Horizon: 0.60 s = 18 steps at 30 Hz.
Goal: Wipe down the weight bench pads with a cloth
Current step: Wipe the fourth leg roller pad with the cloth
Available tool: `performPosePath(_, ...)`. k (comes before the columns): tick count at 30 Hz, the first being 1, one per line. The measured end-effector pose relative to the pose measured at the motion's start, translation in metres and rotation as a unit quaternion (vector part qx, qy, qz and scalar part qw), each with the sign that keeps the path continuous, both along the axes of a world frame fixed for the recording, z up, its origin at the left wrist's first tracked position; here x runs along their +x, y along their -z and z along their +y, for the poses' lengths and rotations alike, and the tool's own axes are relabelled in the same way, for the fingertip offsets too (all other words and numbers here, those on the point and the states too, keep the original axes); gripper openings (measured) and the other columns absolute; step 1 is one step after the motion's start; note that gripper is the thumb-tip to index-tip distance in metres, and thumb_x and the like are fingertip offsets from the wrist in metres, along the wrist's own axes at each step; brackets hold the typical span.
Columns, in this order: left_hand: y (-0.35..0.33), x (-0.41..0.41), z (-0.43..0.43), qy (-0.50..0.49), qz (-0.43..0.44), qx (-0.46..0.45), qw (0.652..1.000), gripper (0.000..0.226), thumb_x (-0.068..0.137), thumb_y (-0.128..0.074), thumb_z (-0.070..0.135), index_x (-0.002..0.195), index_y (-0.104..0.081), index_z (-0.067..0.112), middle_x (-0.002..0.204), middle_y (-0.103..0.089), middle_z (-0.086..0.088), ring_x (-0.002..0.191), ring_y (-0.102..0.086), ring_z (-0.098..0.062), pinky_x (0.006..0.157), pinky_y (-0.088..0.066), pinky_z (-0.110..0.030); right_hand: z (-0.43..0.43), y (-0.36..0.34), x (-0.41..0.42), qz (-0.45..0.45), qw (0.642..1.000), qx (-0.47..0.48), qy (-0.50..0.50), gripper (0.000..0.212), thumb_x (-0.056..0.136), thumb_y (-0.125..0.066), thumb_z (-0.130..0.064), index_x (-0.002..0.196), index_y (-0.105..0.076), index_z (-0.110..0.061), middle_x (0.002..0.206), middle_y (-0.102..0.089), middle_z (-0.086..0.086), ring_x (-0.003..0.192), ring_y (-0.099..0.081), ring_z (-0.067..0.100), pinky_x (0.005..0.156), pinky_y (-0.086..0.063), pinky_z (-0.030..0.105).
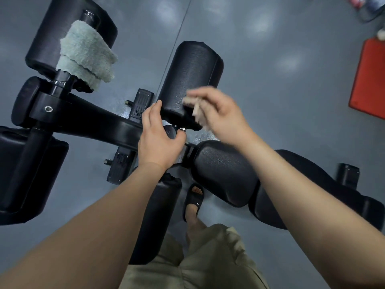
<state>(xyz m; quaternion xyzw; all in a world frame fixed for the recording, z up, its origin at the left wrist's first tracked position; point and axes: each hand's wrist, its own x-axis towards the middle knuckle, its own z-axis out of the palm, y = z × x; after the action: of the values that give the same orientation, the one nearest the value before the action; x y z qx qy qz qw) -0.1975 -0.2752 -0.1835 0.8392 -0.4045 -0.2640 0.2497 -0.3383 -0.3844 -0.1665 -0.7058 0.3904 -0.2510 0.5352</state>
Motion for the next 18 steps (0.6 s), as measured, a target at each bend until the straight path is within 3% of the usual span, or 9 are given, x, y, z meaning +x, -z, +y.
performPosePath(3, -0.001, 0.0, -0.001, -0.003, 0.003, -0.002, 1.0, 0.084, 0.082, -0.066, 0.039, 0.156, -0.027, 0.03, 0.158, -0.027, 0.012, 0.127, -0.05, -0.015, 0.097, -0.046, -0.037, -0.044, 0.0, 0.015, 0.007, 0.993, 0.032, 0.117, 0.029, 0.097, -0.046, -0.007, 0.118, -0.055, -0.025, 0.113, -0.063, -0.01, 0.105, -0.061, 0.01, 0.099, -0.049, 0.03)
performPosePath(8, -0.001, -0.001, 0.0, -0.009, 0.003, -0.001, 1.0, 0.084, 0.081, -0.066, 0.038, 0.155, -0.028, 0.03, 0.157, -0.028, 0.013, 0.122, -0.052, -0.016, 0.094, -0.046, -0.036, -0.06, 0.03, 0.022, 0.197, 0.954, -0.099, 0.203, 0.022, 0.092, -0.055, -0.025, 0.11, -0.064, -0.031, 0.116, -0.045, -0.005, 0.109, -0.044, 0.018, 0.102, -0.038, 0.036)
performPosePath(12, 0.0, 0.0, -0.001, -0.006, 0.006, 0.004, 1.0, 0.084, 0.082, -0.066, 0.038, 0.156, -0.027, 0.03, 0.157, -0.026, 0.013, 0.126, -0.051, -0.015, 0.097, -0.043, -0.035, -0.046, 0.032, 0.017, 0.205, 0.957, -0.11, 0.176, 0.038, 0.094, -0.058, -0.046, 0.13, -0.059, -0.037, 0.118, -0.043, -0.004, 0.114, -0.043, 0.018, 0.107, -0.038, 0.034)
performPosePath(14, 0.0, 0.001, -0.001, -0.003, 0.009, 0.002, 1.0, 0.085, 0.082, -0.066, 0.038, 0.156, -0.027, 0.029, 0.157, -0.026, 0.011, 0.128, -0.051, -0.015, 0.1, -0.047, -0.039, -0.041, 0.033, 0.015, 0.171, 0.968, -0.106, 0.149, 0.046, 0.094, -0.063, -0.035, 0.138, -0.055, -0.028, 0.12, -0.043, -0.001, 0.116, -0.049, 0.019, 0.109, -0.039, 0.031)
performPosePath(18, 0.0, 0.003, -0.001, 0.004, 0.011, -0.005, 1.0, 0.084, 0.082, -0.067, 0.035, 0.156, -0.028, 0.028, 0.156, -0.026, 0.011, 0.125, -0.048, -0.012, 0.096, -0.048, -0.038, -0.063, 0.027, 0.023, 0.166, 0.964, -0.143, 0.154, 0.038, 0.094, -0.06, -0.012, 0.132, -0.062, -0.014, 0.113, -0.048, 0.002, 0.107, -0.057, 0.022, 0.102, -0.045, 0.03)
